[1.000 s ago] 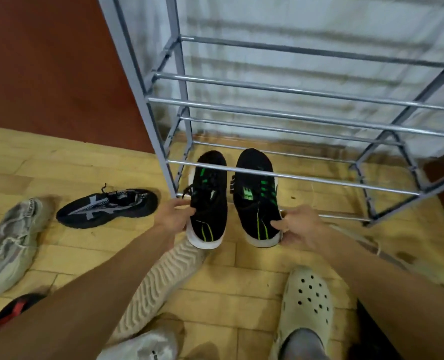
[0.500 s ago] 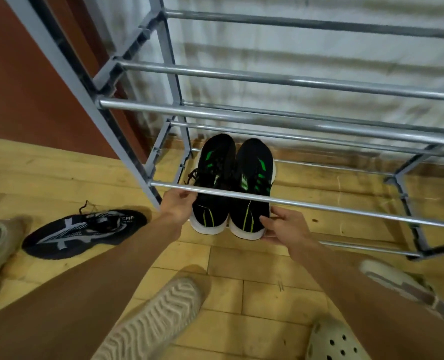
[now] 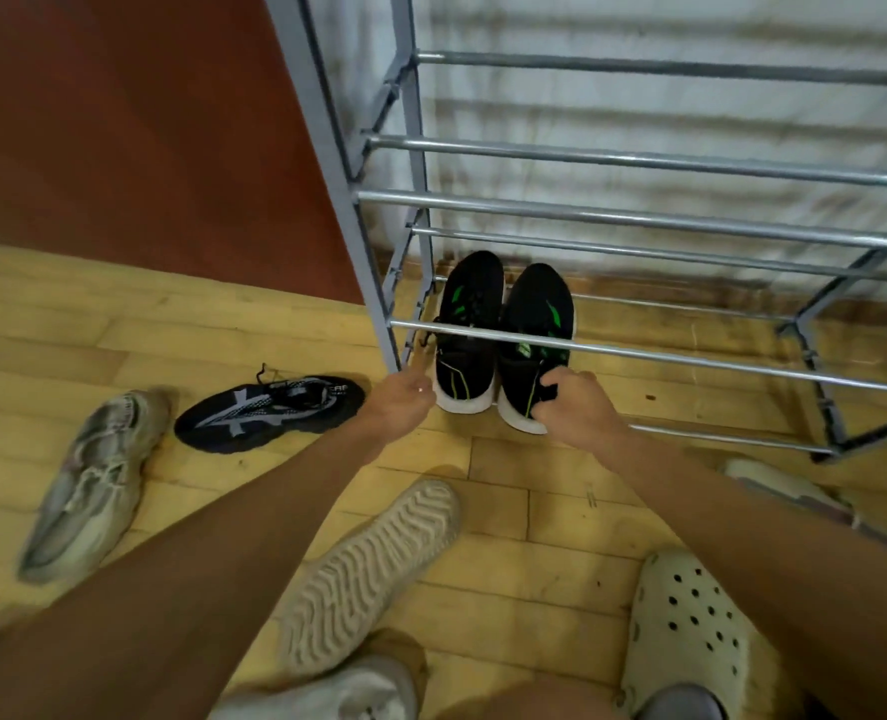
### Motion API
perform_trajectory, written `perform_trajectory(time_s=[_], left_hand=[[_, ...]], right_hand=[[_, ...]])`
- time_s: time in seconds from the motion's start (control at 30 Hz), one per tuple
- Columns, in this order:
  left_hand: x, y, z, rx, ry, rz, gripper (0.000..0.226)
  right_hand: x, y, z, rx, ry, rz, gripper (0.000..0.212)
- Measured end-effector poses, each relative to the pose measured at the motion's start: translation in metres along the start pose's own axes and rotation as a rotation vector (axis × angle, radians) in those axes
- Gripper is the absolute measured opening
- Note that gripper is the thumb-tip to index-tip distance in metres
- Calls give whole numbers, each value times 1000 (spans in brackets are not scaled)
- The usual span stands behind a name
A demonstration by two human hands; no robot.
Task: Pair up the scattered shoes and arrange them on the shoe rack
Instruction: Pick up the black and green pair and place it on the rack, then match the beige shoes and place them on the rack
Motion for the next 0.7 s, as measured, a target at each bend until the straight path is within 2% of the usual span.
perform_trajectory(time_s=[0.1,0.2,0.37,0.47,0.57,0.7], left_hand=[[20,-33,-12,56,-19,-36,15],[46,-66,-23,116,119,-94,37],[103,-103,-21,156,154,-202,43],[136,-109,-5,198,270,-267,55],[153,-108,9,214,334,-260,67],[161,-94,20,196,363,-266,67]], right_hand=[[39,-33,0,116,-259,-85,33],[73,-60,2,231,-444,-120,35],[110,-102,25,340,-685,-148,34],[108,-109,53,397,-809,-133,35],[94,-109,77,438,-888,-150,33],[71,-106,81,481,-885,-142,38]])
Point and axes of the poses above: each hand's wrist, its own y-axis towards the middle knuckle, its own z-axis out of the palm, x = y × z, the point moved 1 cm from there along y, towards the middle knuckle, and after that the axes turned 15 degrees about x, right-handed, at the moved point
